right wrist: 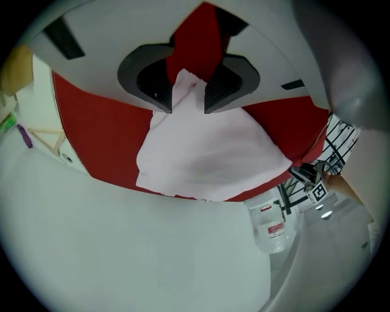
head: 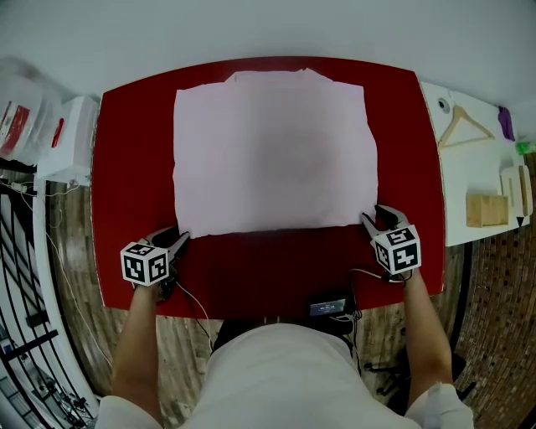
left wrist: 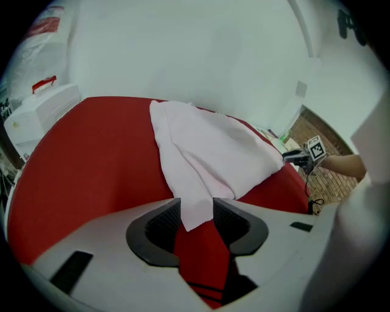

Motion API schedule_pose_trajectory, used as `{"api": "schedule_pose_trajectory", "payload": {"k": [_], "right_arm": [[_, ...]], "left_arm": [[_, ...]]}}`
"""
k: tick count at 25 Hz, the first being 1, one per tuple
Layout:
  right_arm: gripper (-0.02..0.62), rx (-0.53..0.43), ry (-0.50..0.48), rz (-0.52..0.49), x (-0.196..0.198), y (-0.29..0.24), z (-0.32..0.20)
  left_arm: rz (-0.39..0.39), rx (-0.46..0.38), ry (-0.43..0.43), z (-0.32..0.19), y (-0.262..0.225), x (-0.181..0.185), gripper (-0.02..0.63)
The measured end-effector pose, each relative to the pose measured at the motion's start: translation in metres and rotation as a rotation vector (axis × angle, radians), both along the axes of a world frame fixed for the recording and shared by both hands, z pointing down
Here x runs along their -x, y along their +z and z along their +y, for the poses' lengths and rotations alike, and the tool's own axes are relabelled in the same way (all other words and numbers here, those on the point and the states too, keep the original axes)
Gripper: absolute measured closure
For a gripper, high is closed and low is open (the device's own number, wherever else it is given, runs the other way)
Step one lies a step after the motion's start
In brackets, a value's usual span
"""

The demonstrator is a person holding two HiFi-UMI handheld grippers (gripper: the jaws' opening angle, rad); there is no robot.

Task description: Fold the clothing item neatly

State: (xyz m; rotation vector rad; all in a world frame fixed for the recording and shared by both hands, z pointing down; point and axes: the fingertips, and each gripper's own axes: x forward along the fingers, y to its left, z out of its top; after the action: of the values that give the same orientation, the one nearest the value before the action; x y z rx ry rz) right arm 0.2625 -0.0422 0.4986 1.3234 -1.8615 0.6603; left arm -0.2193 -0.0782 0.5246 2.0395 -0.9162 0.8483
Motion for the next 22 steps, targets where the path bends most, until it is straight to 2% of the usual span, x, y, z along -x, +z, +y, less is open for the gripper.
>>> {"api": "schedule_pose_trajectory", "payload": {"k": [6, 9, 10, 11, 12, 16, 22], "right_arm": [[0.436, 0.044, 0.046, -0.024, -0.005, 0.017, 0.022], [0.437, 0.071, 0.104, -0.023, -0.013, 0.03, 0.026], [0.448, 0.08, 0.12, -0.024, -0.015, 0.033, 0.028], [0.507, 0.084, 0.132, -0.026, -0.017, 0.033, 0.029], [0.544, 0.082, 0.141, -0.031, -0.018, 0.032, 0.029], [0.562, 0.06, 0.174, -0.057, -0.03, 0.022, 0.031], [0.566, 0.035, 0.19, -0.024, -0.05, 0.018, 0.03]], "left_arm": [[0.015, 0.038, -0.03, 0.011, 0.012, -0.007, 0.463], [0.005, 0.033, -0.06, 0.009, 0.018, -0.009, 0.465], [-0.004, 0.026, -0.07, 0.009, 0.018, -0.008, 0.504], [-0.011, 0.019, -0.079, 0.007, 0.018, -0.006, 0.573], [-0.016, 0.012, -0.087, 0.007, 0.017, -0.003, 0.583], [-0.032, -0.003, -0.112, 0.007, 0.015, 0.01, 0.595], [-0.067, -0.016, -0.12, 0.01, 0.015, 0.021, 0.595]]}}
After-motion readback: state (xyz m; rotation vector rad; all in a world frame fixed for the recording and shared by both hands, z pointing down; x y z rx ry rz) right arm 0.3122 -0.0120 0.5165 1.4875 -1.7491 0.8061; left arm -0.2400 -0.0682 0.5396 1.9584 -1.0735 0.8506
